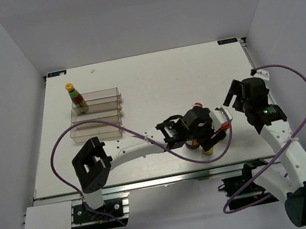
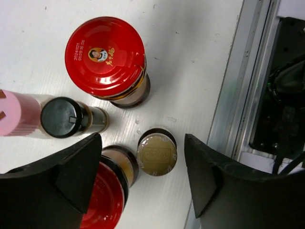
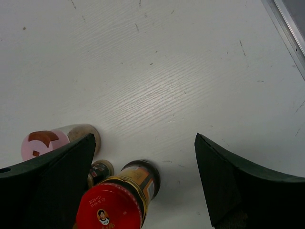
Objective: Organize the condiment bottles
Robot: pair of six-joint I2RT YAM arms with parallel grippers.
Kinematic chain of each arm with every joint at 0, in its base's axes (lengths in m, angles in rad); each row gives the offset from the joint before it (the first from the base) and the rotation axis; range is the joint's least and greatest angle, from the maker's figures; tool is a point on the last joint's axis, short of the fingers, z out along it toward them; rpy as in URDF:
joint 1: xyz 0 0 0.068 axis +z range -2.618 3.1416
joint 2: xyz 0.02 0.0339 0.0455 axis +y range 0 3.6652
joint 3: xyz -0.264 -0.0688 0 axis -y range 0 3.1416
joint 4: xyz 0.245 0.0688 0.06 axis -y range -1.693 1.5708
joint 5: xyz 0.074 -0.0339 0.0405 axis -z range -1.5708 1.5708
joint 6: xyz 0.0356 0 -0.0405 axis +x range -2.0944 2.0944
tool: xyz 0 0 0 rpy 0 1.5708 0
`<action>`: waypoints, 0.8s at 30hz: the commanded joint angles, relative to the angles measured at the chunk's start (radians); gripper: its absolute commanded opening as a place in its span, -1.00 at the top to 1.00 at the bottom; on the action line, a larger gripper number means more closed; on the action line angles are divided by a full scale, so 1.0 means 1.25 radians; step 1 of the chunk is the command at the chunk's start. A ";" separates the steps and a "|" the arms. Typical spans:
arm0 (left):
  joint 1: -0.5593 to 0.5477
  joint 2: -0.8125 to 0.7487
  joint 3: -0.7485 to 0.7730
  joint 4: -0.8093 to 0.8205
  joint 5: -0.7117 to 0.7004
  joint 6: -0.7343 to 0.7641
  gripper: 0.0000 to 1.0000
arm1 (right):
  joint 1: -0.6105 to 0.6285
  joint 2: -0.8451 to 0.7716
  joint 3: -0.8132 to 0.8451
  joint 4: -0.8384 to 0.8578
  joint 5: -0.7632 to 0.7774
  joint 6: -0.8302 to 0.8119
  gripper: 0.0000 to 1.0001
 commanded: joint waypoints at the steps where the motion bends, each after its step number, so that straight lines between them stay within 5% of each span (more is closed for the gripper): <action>1: -0.009 -0.003 0.043 0.002 -0.009 0.004 -0.55 | -0.004 -0.010 0.018 0.016 -0.009 -0.008 -0.79; 24: -0.028 -0.083 0.087 -0.010 0.059 0.021 0.82 | -0.003 -0.036 0.002 0.025 0.015 -0.011 -0.79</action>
